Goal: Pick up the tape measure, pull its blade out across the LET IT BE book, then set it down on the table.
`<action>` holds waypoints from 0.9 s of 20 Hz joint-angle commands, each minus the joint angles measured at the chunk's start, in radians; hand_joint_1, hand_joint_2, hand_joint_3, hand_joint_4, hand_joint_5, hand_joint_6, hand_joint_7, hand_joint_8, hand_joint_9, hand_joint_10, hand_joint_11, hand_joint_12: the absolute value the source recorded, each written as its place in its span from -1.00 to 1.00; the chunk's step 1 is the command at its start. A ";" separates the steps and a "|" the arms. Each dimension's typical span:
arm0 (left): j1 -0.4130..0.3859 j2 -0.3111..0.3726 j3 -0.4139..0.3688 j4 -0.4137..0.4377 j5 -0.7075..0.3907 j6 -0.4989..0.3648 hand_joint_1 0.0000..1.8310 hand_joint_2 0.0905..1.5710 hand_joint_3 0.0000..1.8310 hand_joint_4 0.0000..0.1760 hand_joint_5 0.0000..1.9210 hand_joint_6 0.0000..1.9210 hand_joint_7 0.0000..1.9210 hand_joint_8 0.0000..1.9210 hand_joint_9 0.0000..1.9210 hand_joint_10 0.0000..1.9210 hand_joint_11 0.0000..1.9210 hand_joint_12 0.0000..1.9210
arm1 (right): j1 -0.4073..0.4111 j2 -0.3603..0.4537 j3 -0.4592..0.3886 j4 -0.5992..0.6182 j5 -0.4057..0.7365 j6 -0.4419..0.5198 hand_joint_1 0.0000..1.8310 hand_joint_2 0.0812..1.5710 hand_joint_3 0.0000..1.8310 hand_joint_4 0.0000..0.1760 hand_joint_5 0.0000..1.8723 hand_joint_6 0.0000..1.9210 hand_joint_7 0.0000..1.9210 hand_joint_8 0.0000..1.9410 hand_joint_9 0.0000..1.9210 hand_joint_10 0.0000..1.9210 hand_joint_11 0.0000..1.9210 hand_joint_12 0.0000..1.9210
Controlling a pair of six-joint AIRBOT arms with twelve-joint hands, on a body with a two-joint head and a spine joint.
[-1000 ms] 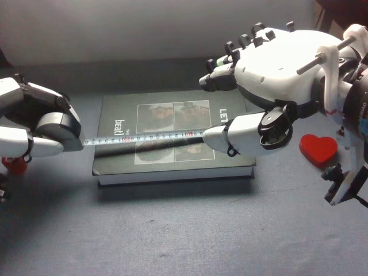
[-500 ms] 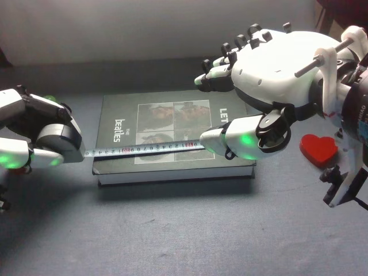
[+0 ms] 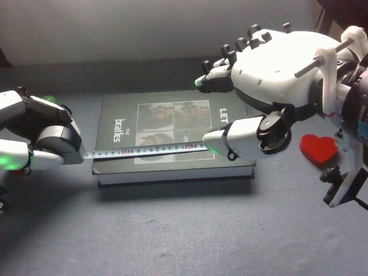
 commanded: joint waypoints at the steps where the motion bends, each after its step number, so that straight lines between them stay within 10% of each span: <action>1: -0.008 -0.004 0.009 -0.042 -0.097 -0.004 0.50 0.42 -1.00 -1.00 -0.10 -0.06 -0.07 0.20 -0.04 0.38 -0.01 0.25 | 0.005 0.004 -0.006 -0.072 0.002 0.004 -0.61 0.43 -1.00 0.12 -0.61 -1.00 -0.72 -1.00 -0.73 -1.00 -1.00 -0.13; 18: -0.054 0.021 -0.032 -0.042 -0.109 0.014 0.50 0.42 -1.00 -1.00 -0.09 -0.08 -0.06 0.19 -0.04 0.38 -0.02 0.22 | -0.002 0.004 -0.013 -0.089 0.010 0.005 -0.58 0.43 -1.00 0.01 -0.60 -1.00 -0.69 -1.00 -0.66 -0.99 -1.00 0.03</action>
